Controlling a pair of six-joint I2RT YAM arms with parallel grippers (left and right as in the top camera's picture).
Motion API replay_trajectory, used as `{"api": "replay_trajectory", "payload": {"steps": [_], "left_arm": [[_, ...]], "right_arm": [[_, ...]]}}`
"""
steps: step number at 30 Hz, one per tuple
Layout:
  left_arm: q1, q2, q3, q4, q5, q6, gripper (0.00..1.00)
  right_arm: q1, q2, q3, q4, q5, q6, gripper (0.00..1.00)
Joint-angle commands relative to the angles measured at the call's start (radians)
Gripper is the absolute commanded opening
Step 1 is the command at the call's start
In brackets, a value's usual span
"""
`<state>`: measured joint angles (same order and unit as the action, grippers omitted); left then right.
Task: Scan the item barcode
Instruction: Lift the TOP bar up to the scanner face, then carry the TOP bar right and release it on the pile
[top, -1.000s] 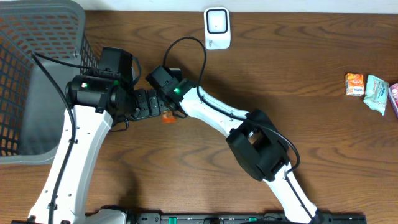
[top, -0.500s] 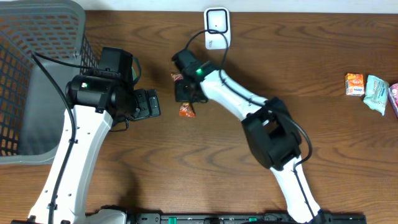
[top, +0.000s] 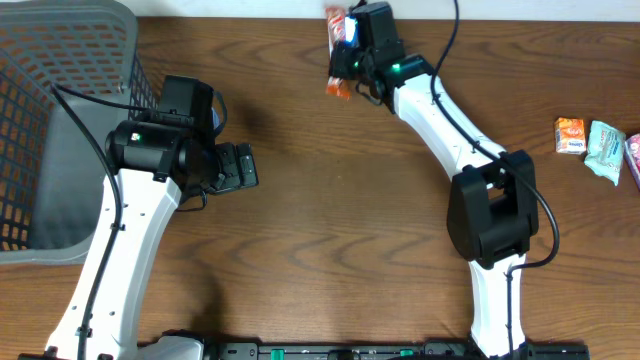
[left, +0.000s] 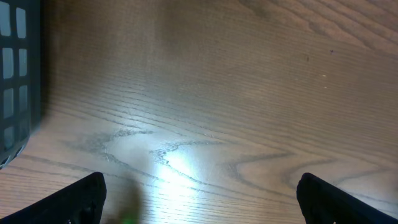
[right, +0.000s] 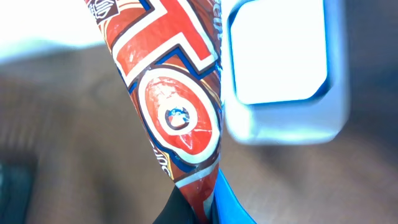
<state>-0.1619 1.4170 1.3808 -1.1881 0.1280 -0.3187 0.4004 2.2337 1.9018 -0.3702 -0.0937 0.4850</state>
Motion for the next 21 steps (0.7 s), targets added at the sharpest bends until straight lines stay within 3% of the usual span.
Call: {"api": "replay_trajectory", "payload": {"steps": [1,5,12,21], "left_arm": [[-0.001,0.003,0.003,-0.003,-0.006,-0.012,0.98],[-0.001,0.003,0.003,-0.003,-0.006,-0.012,0.98],[-0.001,0.003,0.003,-0.003,-0.006,-0.013,0.98],[-0.001,0.003,0.003,-0.004,-0.006,-0.012,0.98]], "right_arm": [[0.001,0.003,0.009,0.057,0.202,-0.018,0.01],[0.000,0.028,0.009,0.106,0.307,-0.019,0.01],[-0.031,0.067,0.009,0.141,0.313,-0.007,0.01],[-0.232,-0.070,0.010,-0.122,0.382,0.060,0.01]]}}
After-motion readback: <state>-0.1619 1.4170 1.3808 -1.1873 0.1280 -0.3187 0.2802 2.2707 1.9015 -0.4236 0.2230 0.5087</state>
